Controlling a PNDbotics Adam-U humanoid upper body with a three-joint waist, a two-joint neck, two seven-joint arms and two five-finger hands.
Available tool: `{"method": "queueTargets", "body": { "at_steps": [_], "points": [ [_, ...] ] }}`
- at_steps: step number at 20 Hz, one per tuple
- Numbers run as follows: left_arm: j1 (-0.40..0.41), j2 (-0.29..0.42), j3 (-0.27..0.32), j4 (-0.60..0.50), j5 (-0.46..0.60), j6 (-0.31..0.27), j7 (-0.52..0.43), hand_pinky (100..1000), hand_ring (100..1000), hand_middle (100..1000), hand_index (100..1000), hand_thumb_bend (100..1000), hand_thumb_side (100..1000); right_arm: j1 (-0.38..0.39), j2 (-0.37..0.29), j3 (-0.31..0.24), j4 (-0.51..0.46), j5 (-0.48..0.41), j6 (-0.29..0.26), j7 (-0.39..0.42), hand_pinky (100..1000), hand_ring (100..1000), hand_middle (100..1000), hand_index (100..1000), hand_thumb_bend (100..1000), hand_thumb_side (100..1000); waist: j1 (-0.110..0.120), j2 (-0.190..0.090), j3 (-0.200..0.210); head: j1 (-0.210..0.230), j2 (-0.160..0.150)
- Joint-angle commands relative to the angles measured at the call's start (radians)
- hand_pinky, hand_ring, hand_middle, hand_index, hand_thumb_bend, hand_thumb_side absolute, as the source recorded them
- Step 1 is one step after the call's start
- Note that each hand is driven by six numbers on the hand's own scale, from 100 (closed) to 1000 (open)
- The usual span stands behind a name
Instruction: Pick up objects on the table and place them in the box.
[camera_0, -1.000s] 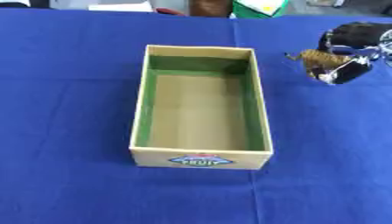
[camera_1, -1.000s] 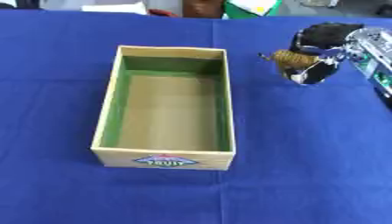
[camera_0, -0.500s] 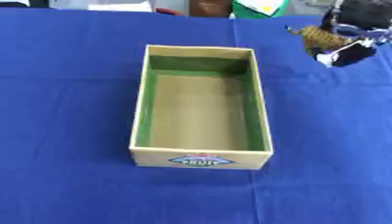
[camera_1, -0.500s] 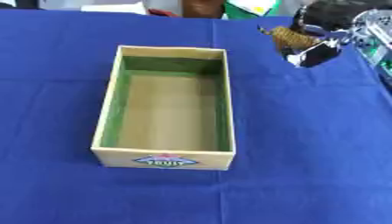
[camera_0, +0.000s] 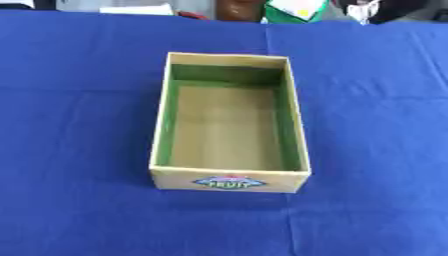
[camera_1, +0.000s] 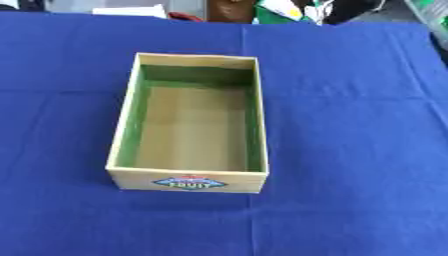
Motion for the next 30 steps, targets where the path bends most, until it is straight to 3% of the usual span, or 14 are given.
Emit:
{"method": "queueTargets", "body": {
  "at_steps": [1, 10, 19, 25, 27, 30],
  "points": [
    [-0.005, 0.027, 0.005, -0.017, -0.004, -0.002, -0.004, 497, 546, 542, 707, 100, 480, -0.055, 0.002, 0.009, -0.028, -0.025, -0.008, 0.042, 771, 706, 444, 502, 100, 585, 0.002, -0.023, -0.003, 0.0, 0.008],
    [-0.005, 0.021, -0.001, -0.017, 0.002, -0.003, -0.011, 497, 547, 542, 708, 100, 473, -0.185, 0.139, 0.124, -0.021, -0.095, -0.022, 0.148, 769, 695, 444, 515, 100, 546, 0.002, -0.025, 0.005, -0.012, 0.008],
    [-0.008, 0.016, -0.005, -0.017, 0.007, -0.005, -0.015, 497, 548, 542, 707, 100, 471, -0.186, 0.211, 0.237, -0.013, -0.145, 0.02, 0.193, 758, 684, 447, 531, 100, 523, 0.001, -0.02, 0.016, -0.019, 0.009],
    [-0.008, 0.011, -0.008, -0.017, 0.01, -0.006, -0.019, 497, 549, 542, 707, 100, 472, -0.181, 0.278, 0.272, 0.027, -0.095, 0.09, 0.169, 756, 681, 444, 531, 100, 517, 0.004, -0.017, 0.021, -0.029, 0.011],
    [-0.009, 0.009, -0.009, -0.017, 0.01, -0.006, -0.02, 497, 549, 543, 707, 100, 471, -0.182, 0.299, 0.282, 0.044, -0.078, 0.096, 0.171, 754, 681, 444, 531, 100, 481, 0.004, -0.016, 0.022, -0.03, 0.012],
    [-0.011, 0.008, -0.01, -0.017, 0.011, -0.007, -0.022, 497, 549, 543, 706, 100, 472, -0.18, 0.328, 0.298, 0.079, -0.058, 0.087, 0.187, 754, 684, 450, 537, 100, 513, 0.004, -0.015, 0.025, -0.032, 0.011]
  ]
}}
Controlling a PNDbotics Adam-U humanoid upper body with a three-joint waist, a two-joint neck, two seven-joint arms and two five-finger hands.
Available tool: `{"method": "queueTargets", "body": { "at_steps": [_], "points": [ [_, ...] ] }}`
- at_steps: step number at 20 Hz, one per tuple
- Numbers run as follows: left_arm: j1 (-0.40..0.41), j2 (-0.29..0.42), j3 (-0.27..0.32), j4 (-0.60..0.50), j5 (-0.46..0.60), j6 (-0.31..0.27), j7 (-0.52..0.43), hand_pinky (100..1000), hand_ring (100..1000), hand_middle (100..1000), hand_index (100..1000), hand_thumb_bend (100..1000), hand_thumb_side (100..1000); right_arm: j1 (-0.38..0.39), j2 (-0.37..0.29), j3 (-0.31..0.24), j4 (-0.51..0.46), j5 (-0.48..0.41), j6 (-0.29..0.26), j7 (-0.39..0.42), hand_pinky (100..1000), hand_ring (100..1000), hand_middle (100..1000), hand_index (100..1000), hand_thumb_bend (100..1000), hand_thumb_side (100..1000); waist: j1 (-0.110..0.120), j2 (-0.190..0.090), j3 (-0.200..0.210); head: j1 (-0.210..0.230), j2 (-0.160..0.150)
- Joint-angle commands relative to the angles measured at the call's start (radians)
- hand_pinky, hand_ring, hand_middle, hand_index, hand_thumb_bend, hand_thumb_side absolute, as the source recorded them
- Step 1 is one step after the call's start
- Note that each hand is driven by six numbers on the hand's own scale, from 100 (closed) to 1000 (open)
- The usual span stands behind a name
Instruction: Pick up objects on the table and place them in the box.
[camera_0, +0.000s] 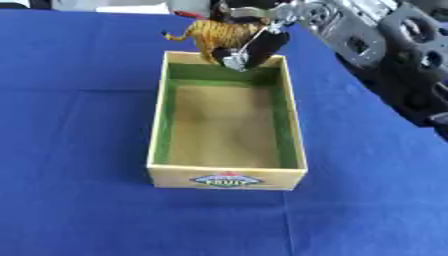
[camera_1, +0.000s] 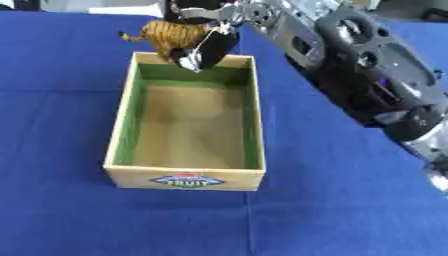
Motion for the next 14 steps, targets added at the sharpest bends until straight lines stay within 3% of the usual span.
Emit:
{"method": "queueTargets", "body": {
  "at_steps": [1, 8, 11, 14],
  "points": [
    [-0.011, 0.009, -0.002, -0.017, 0.002, -0.002, -0.004, 497, 549, 543, 706, 100, 471, -0.012, 0.013, 0.004, 0.029, 0.023, -0.006, 0.014, 753, 685, 451, 538, 100, 513, 0.004, -0.016, 0.004, -0.003, 0.003],
    [-0.012, 0.011, -0.002, -0.017, 0.002, -0.002, -0.004, 498, 550, 543, 705, 100, 471, -0.005, 0.02, 0.022, 0.054, 0.031, -0.034, 0.035, 752, 698, 457, 538, 100, 508, 0.001, -0.015, 0.007, -0.002, 0.005],
    [-0.014, 0.012, -0.003, -0.017, 0.002, -0.003, -0.005, 498, 550, 543, 705, 100, 470, -0.003, 0.015, 0.056, 0.056, 0.031, -0.059, 0.068, 752, 702, 461, 544, 100, 509, -0.005, -0.015, 0.005, -0.002, 0.005],
    [-0.014, 0.012, -0.003, -0.017, 0.002, -0.003, -0.004, 498, 550, 543, 705, 100, 471, 0.009, 0.023, 0.067, 0.073, 0.023, -0.071, 0.105, 759, 721, 482, 590, 100, 536, -0.007, -0.014, 0.008, -0.003, 0.003]
  ]
}}
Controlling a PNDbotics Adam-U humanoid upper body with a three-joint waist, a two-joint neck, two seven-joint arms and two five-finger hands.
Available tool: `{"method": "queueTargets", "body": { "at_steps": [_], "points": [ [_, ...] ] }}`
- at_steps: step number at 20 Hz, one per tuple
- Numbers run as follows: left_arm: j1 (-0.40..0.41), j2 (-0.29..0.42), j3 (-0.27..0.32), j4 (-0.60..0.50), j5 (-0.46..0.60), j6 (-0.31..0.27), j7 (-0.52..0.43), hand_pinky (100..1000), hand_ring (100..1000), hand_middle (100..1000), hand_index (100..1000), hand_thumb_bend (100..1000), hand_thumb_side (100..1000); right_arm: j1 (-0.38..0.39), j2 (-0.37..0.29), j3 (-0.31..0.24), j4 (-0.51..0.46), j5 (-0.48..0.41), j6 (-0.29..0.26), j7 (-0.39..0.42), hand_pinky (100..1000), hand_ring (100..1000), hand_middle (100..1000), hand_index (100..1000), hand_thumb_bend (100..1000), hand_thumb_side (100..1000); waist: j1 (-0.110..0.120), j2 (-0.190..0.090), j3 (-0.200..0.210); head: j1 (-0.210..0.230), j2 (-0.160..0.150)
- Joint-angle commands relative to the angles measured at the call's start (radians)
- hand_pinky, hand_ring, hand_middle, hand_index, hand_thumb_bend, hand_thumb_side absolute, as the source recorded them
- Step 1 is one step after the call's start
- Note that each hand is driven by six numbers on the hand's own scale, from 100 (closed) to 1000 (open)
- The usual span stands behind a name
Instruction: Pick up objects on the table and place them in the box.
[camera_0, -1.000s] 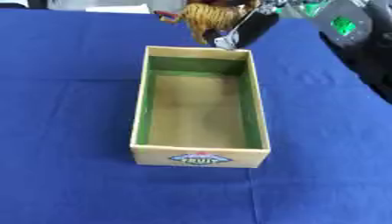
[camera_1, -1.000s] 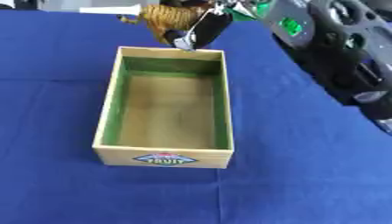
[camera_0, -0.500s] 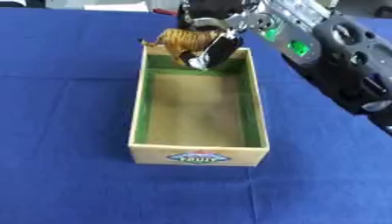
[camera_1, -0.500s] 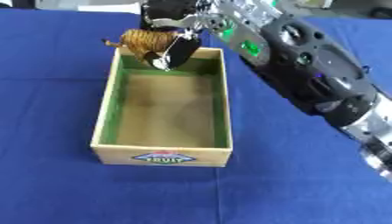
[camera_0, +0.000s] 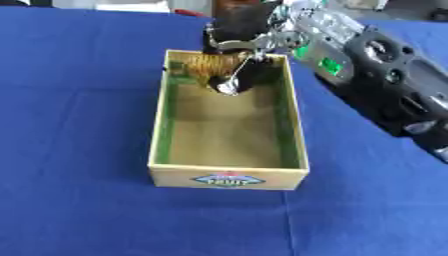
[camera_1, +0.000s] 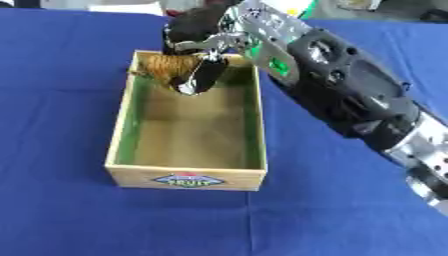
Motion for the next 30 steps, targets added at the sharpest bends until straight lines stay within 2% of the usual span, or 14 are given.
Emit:
{"method": "queueTargets", "body": {
  "at_steps": [1, 2, 5, 9, 13, 14, 17, 18, 19, 20, 21, 22, 26, 30],
  "points": [
    [-0.011, 0.011, 0.002, -0.017, 0.002, -0.002, -0.002, 498, 550, 543, 705, 100, 471, -0.008, -0.006, 0.001, 0.011, -0.006, -0.014, 0.036, 759, 723, 485, 597, 100, 540, 0.005, -0.015, 0.003, -0.002, 0.002],
    [-0.011, 0.011, 0.002, -0.017, 0.002, -0.002, -0.002, 498, 550, 544, 705, 100, 472, -0.005, -0.003, 0.004, 0.015, -0.006, -0.019, 0.049, 766, 731, 513, 653, 100, 564, 0.004, -0.015, 0.004, -0.002, 0.002],
    [-0.011, 0.01, 0.002, -0.017, 0.003, -0.001, -0.002, 498, 550, 544, 705, 100, 472, 0.002, 0.003, 0.008, 0.021, -0.009, -0.035, 0.091, 779, 751, 565, 709, 100, 590, 0.004, -0.015, 0.004, -0.002, 0.003],
    [-0.011, 0.01, 0.001, -0.017, 0.003, -0.001, -0.003, 498, 550, 544, 705, 100, 472, 0.009, 0.012, 0.005, 0.023, -0.025, -0.043, 0.129, 782, 751, 562, 701, 100, 589, 0.005, -0.014, 0.003, -0.002, 0.003],
    [-0.01, 0.009, 0.001, -0.017, 0.004, 0.0, -0.003, 499, 550, 544, 705, 100, 475, 0.02, 0.02, 0.009, 0.032, -0.029, -0.044, 0.152, 794, 781, 627, 750, 100, 602, 0.008, -0.014, 0.003, -0.004, 0.002],
    [-0.009, 0.009, 0.001, -0.017, 0.004, 0.0, -0.003, 499, 550, 544, 705, 100, 475, 0.021, 0.018, 0.009, 0.03, -0.028, -0.045, 0.158, 806, 802, 675, 782, 100, 633, 0.008, -0.015, 0.003, -0.003, 0.003],
    [-0.009, 0.009, 0.001, -0.017, 0.004, 0.0, -0.004, 499, 550, 544, 705, 100, 475, 0.017, 0.009, 0.003, 0.02, -0.013, -0.043, 0.183, 829, 848, 747, 846, 100, 707, 0.008, -0.015, 0.0, -0.003, 0.005],
    [-0.008, 0.009, 0.001, -0.017, 0.004, 0.0, -0.004, 499, 550, 544, 704, 100, 475, 0.015, 0.005, 0.0, 0.015, -0.005, -0.042, 0.189, 845, 876, 777, 870, 155, 737, 0.008, -0.015, -0.001, -0.003, 0.005],
    [-0.008, 0.009, 0.001, -0.017, 0.004, 0.0, -0.005, 499, 550, 544, 704, 100, 475, 0.013, 0.001, -0.004, 0.009, 0.003, -0.041, 0.197, 848, 882, 782, 874, 171, 740, 0.008, -0.015, -0.002, -0.003, 0.005],
    [-0.008, 0.009, 0.001, -0.017, 0.004, 0.0, -0.005, 500, 551, 544, 704, 100, 476, 0.011, -0.004, -0.005, 0.005, 0.013, -0.041, 0.207, 875, 922, 823, 905, 295, 742, 0.008, -0.016, -0.002, -0.003, 0.005],
    [-0.008, 0.01, 0.001, -0.017, 0.005, 0.0, -0.005, 500, 551, 544, 704, 100, 477, 0.009, -0.006, -0.006, 0.004, 0.024, -0.042, 0.219, 877, 925, 826, 907, 308, 741, 0.009, -0.016, -0.003, -0.003, 0.006],
    [-0.008, 0.01, 0.001, -0.017, 0.005, -0.001, -0.005, 500, 551, 544, 704, 100, 477, 0.008, -0.008, -0.008, 0.004, 0.033, -0.044, 0.233, 891, 940, 845, 925, 407, 732, 0.009, -0.016, -0.003, -0.003, 0.006],
    [-0.007, 0.01, 0.003, -0.017, 0.005, -0.001, -0.004, 500, 551, 545, 704, 100, 479, 0.008, -0.023, -0.035, 0.003, 0.044, -0.049, 0.263, 909, 956, 862, 942, 477, 718, 0.012, -0.017, -0.004, -0.002, 0.008],
    [-0.004, 0.01, 0.004, -0.017, 0.004, 0.0, -0.002, 500, 551, 545, 704, 100, 479, 0.021, -0.057, -0.084, -0.047, 0.011, -0.04, 0.265, 911, 953, 861, 940, 480, 728, 0.015, -0.016, -0.007, -0.002, 0.009]
  ]
}}
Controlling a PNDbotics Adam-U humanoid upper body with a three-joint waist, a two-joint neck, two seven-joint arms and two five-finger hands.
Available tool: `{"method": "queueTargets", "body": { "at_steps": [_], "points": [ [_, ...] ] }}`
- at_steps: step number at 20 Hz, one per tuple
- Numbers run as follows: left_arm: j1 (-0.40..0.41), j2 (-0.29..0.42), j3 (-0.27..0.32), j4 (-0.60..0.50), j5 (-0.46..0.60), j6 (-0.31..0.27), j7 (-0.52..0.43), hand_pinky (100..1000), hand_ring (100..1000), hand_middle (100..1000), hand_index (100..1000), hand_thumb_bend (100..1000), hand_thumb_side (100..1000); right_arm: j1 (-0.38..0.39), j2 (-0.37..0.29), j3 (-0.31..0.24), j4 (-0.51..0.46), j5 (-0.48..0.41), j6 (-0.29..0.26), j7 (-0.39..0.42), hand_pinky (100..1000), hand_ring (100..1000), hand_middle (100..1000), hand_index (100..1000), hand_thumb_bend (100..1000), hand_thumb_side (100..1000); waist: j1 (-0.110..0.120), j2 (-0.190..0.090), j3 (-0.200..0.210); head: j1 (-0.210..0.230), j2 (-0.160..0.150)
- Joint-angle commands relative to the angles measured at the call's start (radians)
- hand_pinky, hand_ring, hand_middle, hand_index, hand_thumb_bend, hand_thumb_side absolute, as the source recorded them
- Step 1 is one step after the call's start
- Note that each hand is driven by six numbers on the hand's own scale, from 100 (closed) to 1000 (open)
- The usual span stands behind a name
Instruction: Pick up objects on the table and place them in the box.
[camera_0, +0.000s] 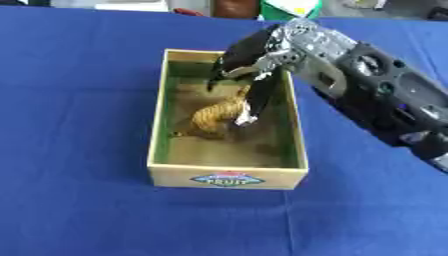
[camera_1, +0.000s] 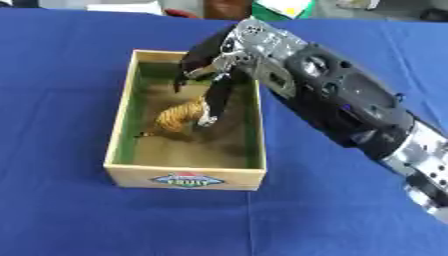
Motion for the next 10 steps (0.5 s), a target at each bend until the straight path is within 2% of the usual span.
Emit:
{"method": "queueTargets", "body": {
  "at_steps": [1, 4, 5, 7, 10],
  "points": [
    [-0.002, 0.01, 0.004, -0.017, 0.0, 0.0, -0.001, 500, 551, 545, 704, 100, 479, -0.007, -0.053, -0.049, -0.062, -0.028, -0.032, 0.048, 911, 953, 861, 940, 480, 728, 0.006, -0.018, -0.001, -0.002, 0.009],
    [-0.003, 0.009, 0.004, -0.017, 0.0, 0.0, -0.001, 500, 551, 545, 704, 100, 479, 0.001, -0.065, -0.054, -0.091, -0.043, -0.016, 0.048, 911, 953, 861, 940, 480, 728, 0.006, -0.018, -0.001, -0.002, 0.009],
    [-0.001, 0.009, 0.004, -0.017, 0.0, 0.0, -0.001, 501, 552, 545, 704, 100, 481, -0.002, -0.065, -0.058, -0.098, -0.047, -0.01, 0.045, 907, 937, 845, 923, 437, 798, 0.009, -0.019, -0.003, -0.001, 0.009],
    [0.003, 0.004, 0.009, -0.017, -0.002, 0.002, 0.002, 500, 552, 545, 704, 100, 482, -0.02, -0.071, -0.093, -0.137, -0.07, 0.014, 0.024, 905, 930, 844, 923, 404, 832, 0.021, -0.018, -0.017, 0.005, 0.006],
    [0.002, 0.002, 0.012, -0.017, -0.004, 0.001, 0.006, 501, 552, 545, 704, 100, 480, 0.008, -0.1, -0.166, -0.211, -0.115, 0.06, -0.021, 904, 924, 841, 923, 396, 852, 0.024, -0.015, -0.023, 0.005, 0.003]
  ]
}}
